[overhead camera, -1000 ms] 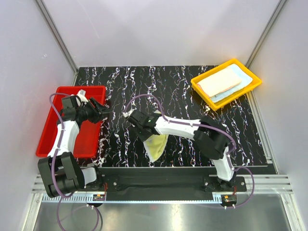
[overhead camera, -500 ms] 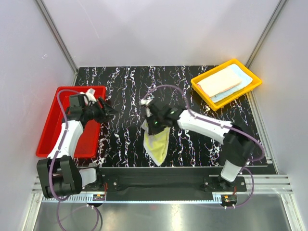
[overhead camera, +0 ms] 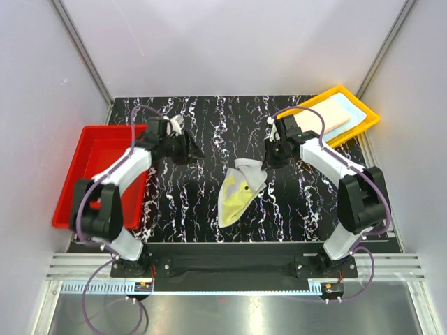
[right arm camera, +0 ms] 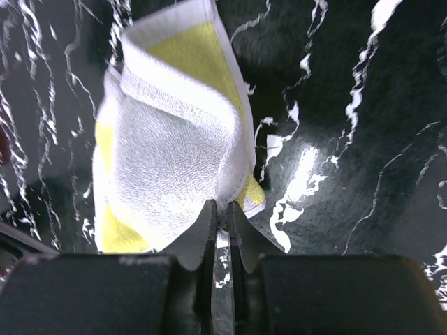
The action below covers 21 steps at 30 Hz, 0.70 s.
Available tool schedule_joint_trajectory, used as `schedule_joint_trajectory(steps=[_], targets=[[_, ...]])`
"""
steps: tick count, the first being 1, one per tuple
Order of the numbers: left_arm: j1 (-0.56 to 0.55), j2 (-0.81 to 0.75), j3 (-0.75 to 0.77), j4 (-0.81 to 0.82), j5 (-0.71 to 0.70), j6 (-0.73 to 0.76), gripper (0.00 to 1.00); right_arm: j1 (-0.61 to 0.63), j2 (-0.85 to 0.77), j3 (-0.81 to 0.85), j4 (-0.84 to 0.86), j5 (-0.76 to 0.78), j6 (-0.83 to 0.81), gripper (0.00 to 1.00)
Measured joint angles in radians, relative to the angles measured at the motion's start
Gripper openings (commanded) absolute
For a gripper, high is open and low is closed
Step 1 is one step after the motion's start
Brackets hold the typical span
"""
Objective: Fold and stack the towels
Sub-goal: Flatten out the crumpled towel
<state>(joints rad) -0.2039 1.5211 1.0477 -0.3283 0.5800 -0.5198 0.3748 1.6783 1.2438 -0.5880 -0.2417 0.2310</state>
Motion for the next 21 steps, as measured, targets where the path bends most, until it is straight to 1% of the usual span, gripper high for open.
schedule_joint_trajectory(steps=[4, 9, 11, 17, 21], targets=[[-0.04, 0.188, 0.108, 0.042, 0.0, -0.024, 0.53, -0.001, 0.016, -0.024, -0.009, -0.014, -0.026, 0.05], [-0.108, 0.402, 0.32, 0.078, 0.031, -0.024, 0.52, -0.003, 0.018, -0.031, -0.014, -0.015, -0.043, 0.06], [-0.138, 0.465, 0.38, 0.108, 0.055, -0.022, 0.52, -0.003, 0.018, -0.032, -0.015, -0.016, -0.044, 0.06], [-0.224, 0.609, 0.502, 0.15, 0.124, -0.011, 0.52, -0.003, 0.018, -0.033, -0.013, -0.027, -0.044, 0.06], [-0.256, 0.65, 0.502, 0.154, 0.132, -0.007, 0.53, -0.003, 0.018, -0.033, -0.011, -0.034, -0.044, 0.06]])
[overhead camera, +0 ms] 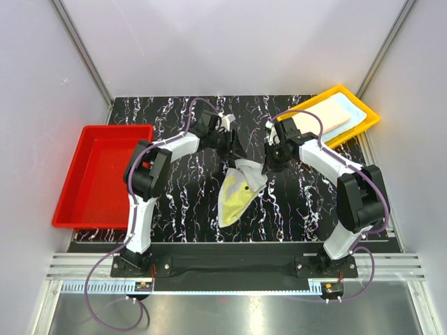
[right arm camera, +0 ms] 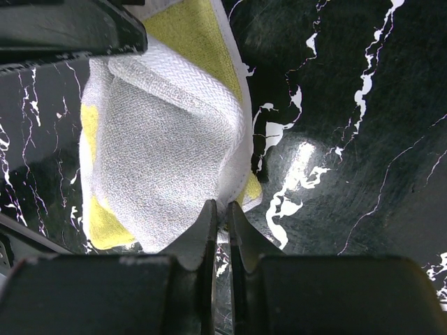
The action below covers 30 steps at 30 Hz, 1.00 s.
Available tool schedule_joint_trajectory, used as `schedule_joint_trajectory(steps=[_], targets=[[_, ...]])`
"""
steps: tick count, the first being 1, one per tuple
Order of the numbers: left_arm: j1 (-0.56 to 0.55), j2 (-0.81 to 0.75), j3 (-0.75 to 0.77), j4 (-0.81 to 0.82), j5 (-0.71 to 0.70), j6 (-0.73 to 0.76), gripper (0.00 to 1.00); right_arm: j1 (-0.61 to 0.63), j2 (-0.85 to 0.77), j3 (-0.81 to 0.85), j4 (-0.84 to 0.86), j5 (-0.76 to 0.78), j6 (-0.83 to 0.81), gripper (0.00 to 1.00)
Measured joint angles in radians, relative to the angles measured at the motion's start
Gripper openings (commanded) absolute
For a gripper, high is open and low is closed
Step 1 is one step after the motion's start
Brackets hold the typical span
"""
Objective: Fold and stack the towels
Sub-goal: Flatten out the crumpled towel
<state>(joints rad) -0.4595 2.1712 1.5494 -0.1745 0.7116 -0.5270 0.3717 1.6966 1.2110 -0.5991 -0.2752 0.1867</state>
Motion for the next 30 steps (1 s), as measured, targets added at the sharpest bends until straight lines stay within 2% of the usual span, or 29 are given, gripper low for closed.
schedule_joint_trajectory(steps=[9, 19, 23, 24, 25, 28, 30], targets=[[0.003, 0.002, -0.067, -0.025, -0.042, 0.036, 0.56, 0.0, 0.014, 0.0, 0.0, -0.005, 0.0, 0.06], [0.005, -0.009, -0.114, 0.02, 0.006, 0.067, 0.59, 0.0, 0.015, 0.0, -0.016, 0.006, 0.0, 0.06], [0.003, -0.009, -0.13, 0.041, 0.024, 0.055, 0.44, 0.0, 0.018, 0.008, -0.03, 0.012, 0.001, 0.05], [0.003, -0.009, -0.139, 0.051, 0.029, 0.048, 0.3, 0.0, 0.02, 0.013, -0.031, 0.01, 0.001, 0.05], [0.002, -0.009, -0.151, 0.064, 0.037, 0.035, 0.2, 0.0, 0.021, 0.019, -0.032, 0.003, 0.001, 0.04], [0.002, -0.026, -0.21, 0.09, 0.05, 0.01, 0.0, 0.002, 0.027, 0.048, -0.031, -0.03, 0.003, 0.01], [0.002, -0.053, -0.251, 0.092, 0.052, 0.0, 0.0, 0.009, 0.039, 0.083, -0.035, -0.049, 0.004, 0.0]])
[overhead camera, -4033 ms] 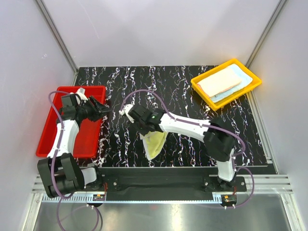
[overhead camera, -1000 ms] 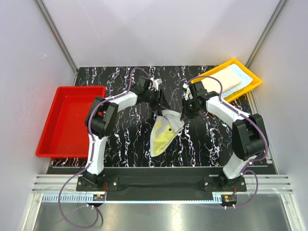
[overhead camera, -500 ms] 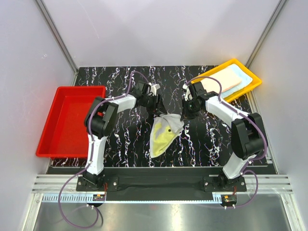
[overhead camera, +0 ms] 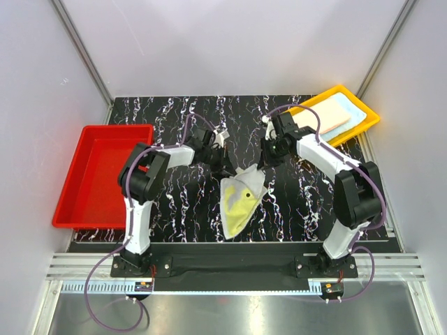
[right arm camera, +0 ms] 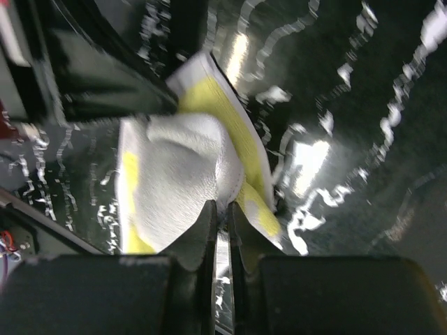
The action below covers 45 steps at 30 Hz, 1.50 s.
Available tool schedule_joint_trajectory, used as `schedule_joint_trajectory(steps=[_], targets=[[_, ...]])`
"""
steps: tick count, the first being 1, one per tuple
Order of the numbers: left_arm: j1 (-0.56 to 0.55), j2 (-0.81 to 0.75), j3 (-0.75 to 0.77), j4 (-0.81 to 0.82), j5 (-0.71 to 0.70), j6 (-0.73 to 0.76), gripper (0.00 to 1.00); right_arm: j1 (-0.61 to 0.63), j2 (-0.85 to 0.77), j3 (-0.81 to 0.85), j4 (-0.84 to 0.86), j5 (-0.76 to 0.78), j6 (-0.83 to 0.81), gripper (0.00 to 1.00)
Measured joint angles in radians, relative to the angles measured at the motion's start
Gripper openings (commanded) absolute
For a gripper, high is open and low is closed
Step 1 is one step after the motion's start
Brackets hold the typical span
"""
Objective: Fold and stack the towels
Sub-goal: Flatten out the crumpled towel
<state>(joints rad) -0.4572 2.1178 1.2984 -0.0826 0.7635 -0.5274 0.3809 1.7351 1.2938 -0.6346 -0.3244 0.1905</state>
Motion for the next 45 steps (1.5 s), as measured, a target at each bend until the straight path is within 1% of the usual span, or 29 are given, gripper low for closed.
schedule_joint_trajectory(steps=[3, 5, 9, 11, 13, 16, 17, 18, 21, 22, 24, 26, 27, 31, 33, 37, 41, 45], targets=[[0.009, -0.099, -0.078, -0.027, -0.02, -0.006, 0.0, 0.043, 0.026, 0.066, -0.002, -0.008, -0.004, 0.0], [0.021, -0.204, -0.126, -0.072, -0.055, -0.005, 0.0, 0.102, 0.04, 0.12, -0.018, -0.005, -0.007, 0.0], [0.053, -0.486, -0.145, -0.245, -0.219, 0.011, 0.0, 0.218, 0.039, 0.206, -0.057, -0.002, -0.003, 0.0], [0.061, -0.621, -0.145, -0.319, -0.302, 0.016, 0.0, 0.256, 0.013, 0.215, -0.078, -0.003, 0.006, 0.0], [0.058, -0.761, -0.147, -0.394, -0.371, 0.019, 0.0, 0.268, -0.028, 0.201, -0.097, -0.024, 0.016, 0.0], [0.051, -0.933, -0.159, -0.472, -0.43, 0.018, 0.0, 0.271, -0.139, 0.146, -0.117, -0.079, 0.027, 0.0], [0.051, -0.974, -0.164, -0.486, -0.44, 0.018, 0.04, 0.272, -0.185, 0.127, -0.124, -0.088, 0.033, 0.0], [0.05, -1.007, -0.17, -0.501, -0.447, 0.018, 0.12, 0.272, -0.222, 0.116, -0.131, -0.085, 0.036, 0.0], [0.05, -1.057, -0.199, -0.506, -0.448, 0.008, 0.27, 0.273, -0.342, 0.093, -0.159, -0.039, 0.044, 0.0], [0.05, -1.062, -0.216, -0.499, -0.446, 0.007, 0.3, 0.272, -0.375, 0.083, -0.167, 0.006, 0.051, 0.0], [0.05, -1.054, -0.249, -0.483, -0.434, 0.004, 0.32, 0.26, -0.42, 0.047, -0.185, 0.11, 0.072, 0.0], [0.05, -1.022, -0.267, -0.472, -0.417, 0.003, 0.36, 0.22, -0.438, -0.024, -0.186, 0.204, 0.1, 0.01], [0.05, -0.994, -0.27, -0.46, -0.406, 0.003, 0.37, 0.187, -0.44, -0.085, -0.15, 0.235, 0.115, 0.01], [0.046, -0.831, -0.289, -0.34, -0.366, -0.002, 0.39, 0.073, -0.404, -0.345, -0.031, 0.286, 0.186, 0.0], [0.041, -0.75, -0.302, -0.287, -0.345, 0.001, 0.43, 0.056, -0.357, -0.428, -0.01, 0.291, 0.211, 0.0], [-0.001, -0.566, -0.282, -0.246, -0.341, 0.07, 0.49, 0.05, -0.27, -0.428, 0.027, 0.29, 0.214, 0.0], [-0.043, -0.408, -0.211, -0.235, -0.34, 0.143, 0.52, 0.036, -0.254, -0.389, 0.075, 0.29, 0.204, 0.0], [-0.045, -0.306, -0.137, -0.148, -0.254, 0.185, 0.53, 0.018, -0.25, -0.377, 0.116, 0.285, 0.191, 0.0]])
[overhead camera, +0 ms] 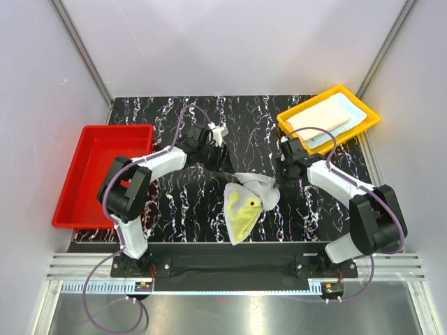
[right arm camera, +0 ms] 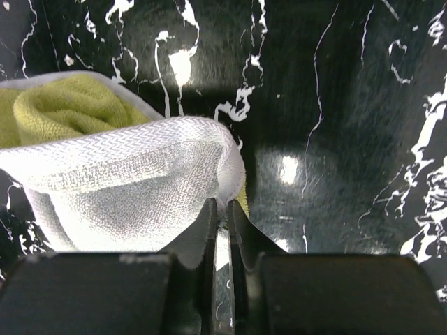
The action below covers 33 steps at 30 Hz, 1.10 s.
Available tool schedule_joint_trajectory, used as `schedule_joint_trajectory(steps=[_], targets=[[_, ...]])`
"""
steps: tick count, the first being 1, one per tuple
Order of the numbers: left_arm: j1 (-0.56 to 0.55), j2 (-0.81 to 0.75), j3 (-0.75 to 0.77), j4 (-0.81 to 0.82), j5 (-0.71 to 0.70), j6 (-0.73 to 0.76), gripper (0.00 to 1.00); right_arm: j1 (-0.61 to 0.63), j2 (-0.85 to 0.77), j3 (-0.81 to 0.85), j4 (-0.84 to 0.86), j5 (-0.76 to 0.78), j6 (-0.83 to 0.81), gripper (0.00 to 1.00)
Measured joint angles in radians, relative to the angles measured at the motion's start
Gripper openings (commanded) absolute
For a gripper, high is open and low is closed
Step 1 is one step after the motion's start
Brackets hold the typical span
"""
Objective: Fold and stack the towels
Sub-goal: Flatten out the crumpled towel
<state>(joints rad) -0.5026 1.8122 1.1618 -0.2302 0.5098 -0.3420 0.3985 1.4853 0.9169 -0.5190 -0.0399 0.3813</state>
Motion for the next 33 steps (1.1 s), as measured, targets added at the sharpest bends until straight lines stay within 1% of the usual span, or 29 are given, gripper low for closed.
schedule_joint_trajectory(steps=[5, 9, 15, 19, 24, 25, 27, 30, 31, 32, 33], targets=[[0.003, 0.068, 0.042, 0.093, 0.121, 0.054, 0.53, -0.022, 0.031, 0.0, 0.027, -0.015, -0.026, 0.0], [0.003, 0.123, 0.087, 0.095, 0.188, 0.126, 0.53, -0.071, 0.085, 0.0, 0.051, -0.052, -0.049, 0.0], [0.003, 0.156, 0.136, 0.029, 0.229, 0.224, 0.55, -0.144, 0.169, 0.018, 0.085, -0.108, -0.058, 0.0], [0.003, 0.157, 0.154, -0.019, 0.253, 0.272, 0.56, -0.156, 0.197, 0.051, 0.089, -0.138, -0.069, 0.0], [0.003, 0.167, 0.157, -0.067, 0.27, 0.32, 0.55, -0.172, 0.228, 0.08, 0.104, -0.164, -0.077, 0.0], [0.003, 0.177, 0.164, -0.076, 0.272, 0.327, 0.52, -0.175, 0.234, 0.083, 0.106, -0.166, -0.078, 0.0], [0.003, 0.204, 0.183, -0.085, 0.273, 0.339, 0.51, -0.18, 0.244, 0.084, 0.108, -0.172, -0.079, 0.0], [0.003, 0.233, 0.19, -0.09, 0.273, 0.345, 0.4, -0.183, 0.251, 0.089, 0.108, -0.182, -0.079, 0.0], [0.003, 0.238, 0.19, -0.093, 0.273, 0.346, 0.36, -0.183, 0.252, 0.09, 0.108, -0.185, -0.079, 0.0], [0.003, 0.239, 0.19, -0.094, 0.272, 0.346, 0.23, -0.183, 0.252, 0.091, 0.108, -0.188, -0.079, 0.0], [0.003, 0.239, 0.19, -0.095, 0.272, 0.347, 0.17, -0.183, 0.253, 0.092, 0.108, -0.189, -0.079, 0.0]])
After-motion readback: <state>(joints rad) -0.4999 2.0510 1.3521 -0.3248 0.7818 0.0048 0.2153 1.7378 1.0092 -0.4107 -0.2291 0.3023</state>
